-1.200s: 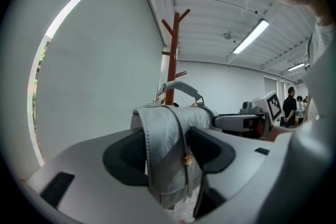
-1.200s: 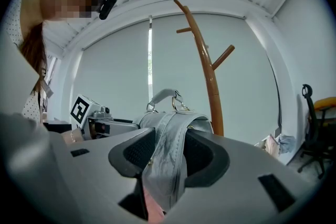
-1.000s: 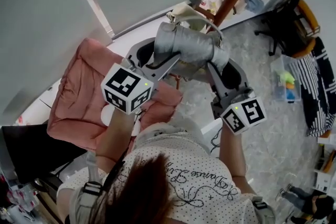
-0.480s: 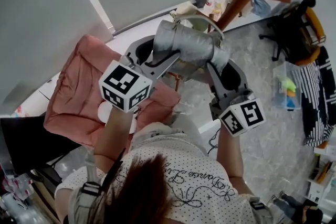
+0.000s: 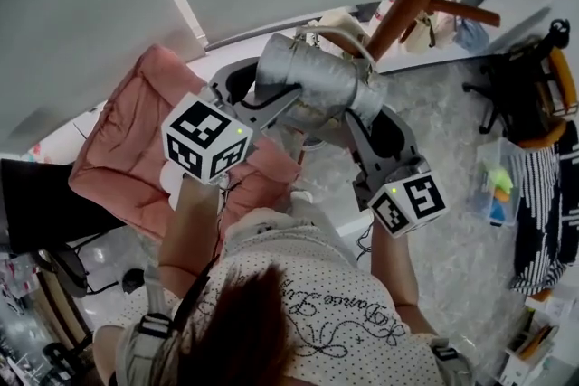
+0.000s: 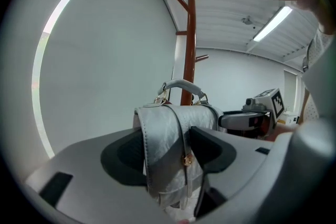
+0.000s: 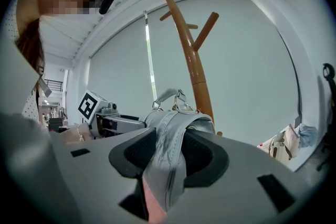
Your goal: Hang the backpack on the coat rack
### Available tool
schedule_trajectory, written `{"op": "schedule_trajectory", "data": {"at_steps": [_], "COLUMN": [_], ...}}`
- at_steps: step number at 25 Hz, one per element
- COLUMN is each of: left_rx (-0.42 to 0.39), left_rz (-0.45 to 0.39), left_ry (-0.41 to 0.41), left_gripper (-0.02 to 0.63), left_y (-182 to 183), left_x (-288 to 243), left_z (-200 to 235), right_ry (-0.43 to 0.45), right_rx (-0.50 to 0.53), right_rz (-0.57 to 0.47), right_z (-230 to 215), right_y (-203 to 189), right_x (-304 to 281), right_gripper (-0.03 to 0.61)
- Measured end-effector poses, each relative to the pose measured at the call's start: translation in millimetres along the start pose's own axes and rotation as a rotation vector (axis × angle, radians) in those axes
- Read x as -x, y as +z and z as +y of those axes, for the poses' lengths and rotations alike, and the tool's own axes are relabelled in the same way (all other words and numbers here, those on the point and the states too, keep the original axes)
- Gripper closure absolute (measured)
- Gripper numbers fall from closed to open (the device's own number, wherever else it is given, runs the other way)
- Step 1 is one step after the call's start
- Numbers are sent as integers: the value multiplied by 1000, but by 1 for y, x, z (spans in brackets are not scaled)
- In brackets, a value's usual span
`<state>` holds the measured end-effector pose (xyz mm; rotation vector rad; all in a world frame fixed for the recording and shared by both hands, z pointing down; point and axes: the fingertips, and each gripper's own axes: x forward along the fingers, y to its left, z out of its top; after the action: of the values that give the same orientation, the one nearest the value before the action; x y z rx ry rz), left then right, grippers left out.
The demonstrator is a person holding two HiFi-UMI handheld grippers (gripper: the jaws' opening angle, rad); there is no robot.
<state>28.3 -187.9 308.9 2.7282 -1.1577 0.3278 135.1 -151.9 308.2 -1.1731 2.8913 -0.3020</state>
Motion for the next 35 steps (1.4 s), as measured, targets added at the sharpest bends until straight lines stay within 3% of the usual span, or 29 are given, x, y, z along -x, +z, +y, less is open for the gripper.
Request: {"op": "schedule_trajectory", "data": {"at_steps": [6, 11, 28, 35], "left_rx": [14, 2, -53, -46], "left_rz": [31, 65, 104, 176], "left_ry": [29, 11, -241, -355], "left_gripper": [364, 360, 356, 347], "left_y": [-5, -7, -18, -35], "left_x": [-6, -5, -21, -48], "left_z": [3, 9, 47, 59], "right_ry": [54, 45, -217, -289], "right_rx": [6, 10, 21, 40], "right_rz": [21, 30, 40, 105], "right_z": [-5, -2, 15, 10], "right_y": [-5, -7, -20, -36], "right_x": [-2, -5, -35, -43], "right_gripper": [425, 431, 434, 453]}}
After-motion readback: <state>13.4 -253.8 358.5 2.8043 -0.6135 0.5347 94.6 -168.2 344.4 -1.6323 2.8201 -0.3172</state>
